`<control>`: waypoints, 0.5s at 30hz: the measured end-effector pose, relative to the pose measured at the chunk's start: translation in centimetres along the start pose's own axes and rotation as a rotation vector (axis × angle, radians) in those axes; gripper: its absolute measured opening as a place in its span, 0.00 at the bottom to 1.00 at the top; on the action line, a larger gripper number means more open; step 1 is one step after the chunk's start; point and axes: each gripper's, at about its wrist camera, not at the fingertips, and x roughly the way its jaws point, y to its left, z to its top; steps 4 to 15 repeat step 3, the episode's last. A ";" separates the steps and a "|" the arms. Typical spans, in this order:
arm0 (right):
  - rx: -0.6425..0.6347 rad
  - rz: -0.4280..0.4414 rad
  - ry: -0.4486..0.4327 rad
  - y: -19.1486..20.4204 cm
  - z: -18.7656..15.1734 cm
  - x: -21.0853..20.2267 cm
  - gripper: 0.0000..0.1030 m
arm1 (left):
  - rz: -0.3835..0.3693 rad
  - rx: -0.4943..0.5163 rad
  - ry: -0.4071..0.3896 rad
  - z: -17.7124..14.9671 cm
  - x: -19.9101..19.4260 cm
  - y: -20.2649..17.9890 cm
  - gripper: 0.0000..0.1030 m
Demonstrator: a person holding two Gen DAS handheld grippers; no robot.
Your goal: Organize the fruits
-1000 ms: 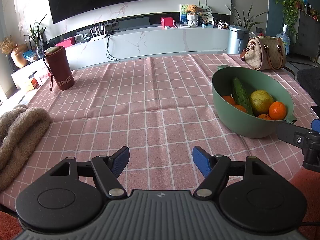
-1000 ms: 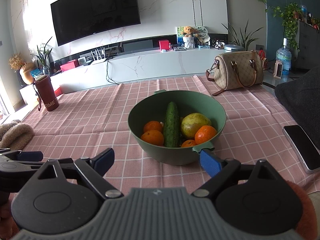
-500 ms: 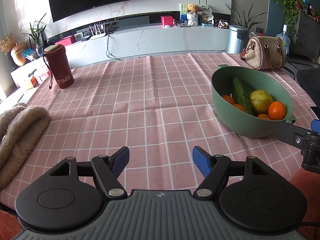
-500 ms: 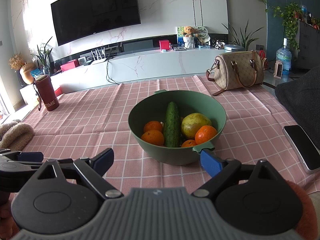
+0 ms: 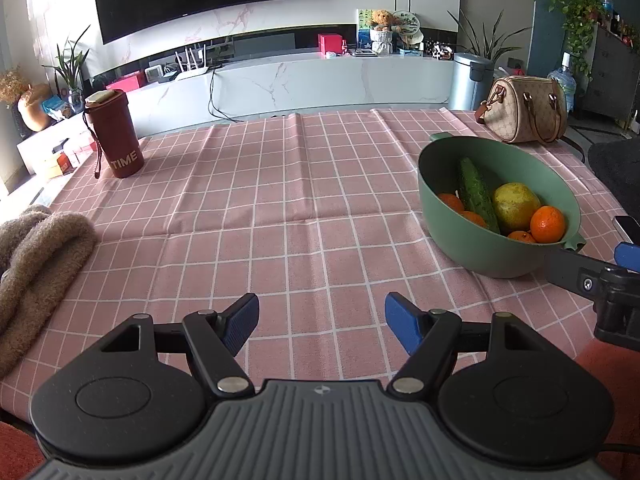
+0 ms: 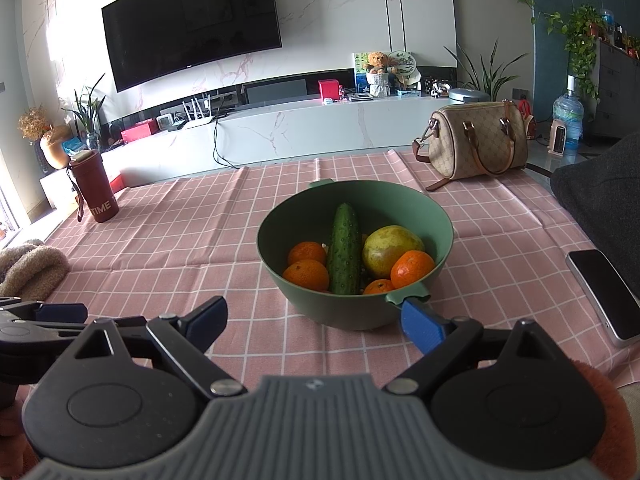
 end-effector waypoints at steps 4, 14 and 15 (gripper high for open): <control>-0.002 0.000 0.001 0.0 0.0 0.0 0.88 | 0.000 -0.002 -0.007 0.0 -0.1 0.0 0.82; -0.002 0.000 0.001 0.0 0.0 0.0 0.88 | 0.000 -0.002 -0.007 0.0 -0.1 0.0 0.82; -0.002 0.000 0.001 0.0 0.0 0.0 0.88 | 0.000 -0.002 -0.007 0.0 -0.1 0.0 0.82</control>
